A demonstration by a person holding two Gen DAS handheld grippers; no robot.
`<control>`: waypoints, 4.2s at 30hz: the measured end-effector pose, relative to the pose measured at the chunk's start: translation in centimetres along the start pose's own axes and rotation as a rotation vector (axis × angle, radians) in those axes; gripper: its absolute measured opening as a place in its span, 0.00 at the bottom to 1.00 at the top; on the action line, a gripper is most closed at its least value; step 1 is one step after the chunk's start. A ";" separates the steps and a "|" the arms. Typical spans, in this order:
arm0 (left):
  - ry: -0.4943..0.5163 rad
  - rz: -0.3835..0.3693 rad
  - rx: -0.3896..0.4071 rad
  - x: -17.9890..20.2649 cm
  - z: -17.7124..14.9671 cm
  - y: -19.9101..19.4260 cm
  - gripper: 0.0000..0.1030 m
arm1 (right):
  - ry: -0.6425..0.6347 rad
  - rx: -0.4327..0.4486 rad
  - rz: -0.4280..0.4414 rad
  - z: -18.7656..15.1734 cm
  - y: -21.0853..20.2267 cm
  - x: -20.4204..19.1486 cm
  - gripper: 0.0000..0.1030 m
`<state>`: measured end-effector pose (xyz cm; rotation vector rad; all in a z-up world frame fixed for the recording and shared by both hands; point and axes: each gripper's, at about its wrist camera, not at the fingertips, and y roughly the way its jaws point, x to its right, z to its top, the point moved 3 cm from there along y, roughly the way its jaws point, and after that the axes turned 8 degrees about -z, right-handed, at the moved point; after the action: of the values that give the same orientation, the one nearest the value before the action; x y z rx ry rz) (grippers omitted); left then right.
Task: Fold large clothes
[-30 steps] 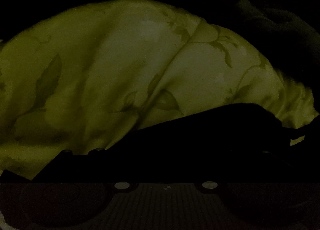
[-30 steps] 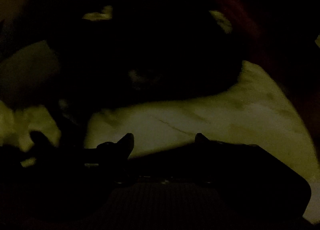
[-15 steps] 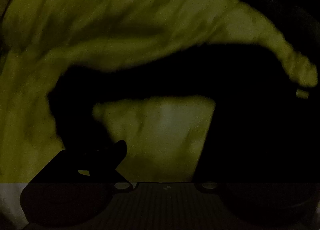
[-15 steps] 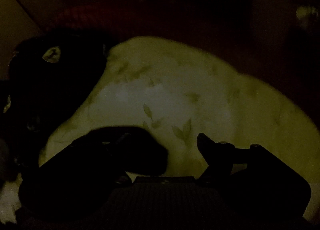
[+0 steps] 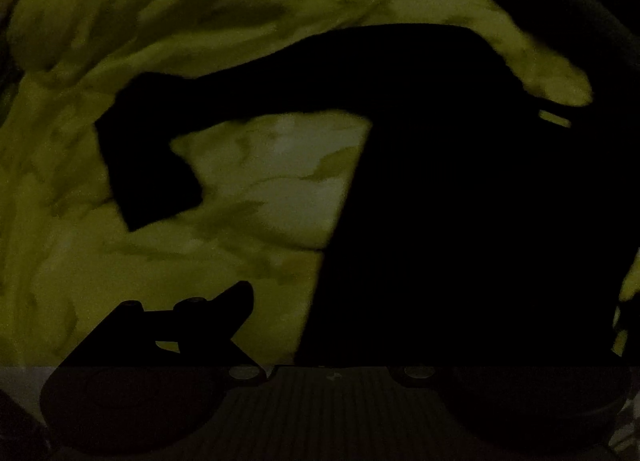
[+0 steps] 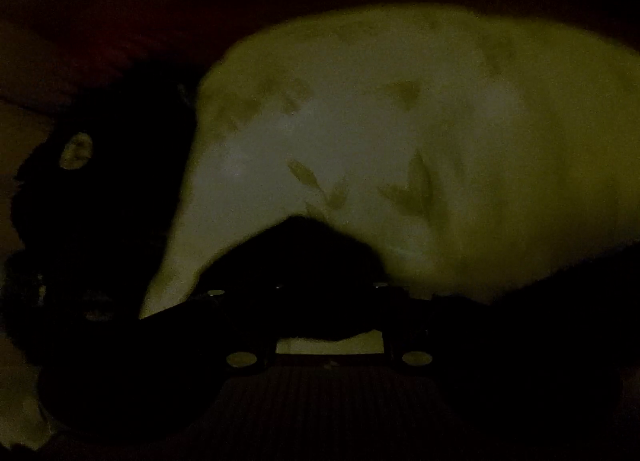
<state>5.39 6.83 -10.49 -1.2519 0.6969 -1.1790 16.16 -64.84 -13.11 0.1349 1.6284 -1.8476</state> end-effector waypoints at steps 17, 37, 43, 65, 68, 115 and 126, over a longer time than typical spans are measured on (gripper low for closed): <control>0.061 -0.073 -0.107 3.2 -2.6 2.1 1.00 | -0.170 0.171 0.007 4.4 -10.5 3.6 0.16; -0.105 -0.104 -0.099 -1.8 -0.6 2.2 1.00 | -0.113 -0.439 0.278 -3.8 -12.5 -6.8 0.16; -0.140 -0.096 -0.064 -4.4 0.6 0.7 1.00 | -0.181 -0.807 0.393 -19.4 -7.2 -16.1 0.16; 0.137 -0.107 0.009 -2.0 2.3 2.6 1.00 | -0.533 -0.394 0.061 -22.5 -2.6 -12.1 0.64; 0.263 -0.151 0.047 1.4 2.8 3.2 1.00 | -0.498 -0.323 0.022 -19.9 -3.9 -9.6 0.64; 0.149 0.024 0.067 -7.3 0.3 -1.7 0.45 | -1.948 0.101 -0.190 -33.0 -0.1 -13.6 0.09; 0.212 -0.138 -0.086 -1.8 -3.4 0.0 0.44 | -0.866 -0.129 -0.131 -16.8 -0.7 -12.3 0.08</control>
<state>1.76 7.38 -11.67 -1.2744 0.8352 -1.4223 19.67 -44.51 -10.25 -0.7425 1.1311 -1.5407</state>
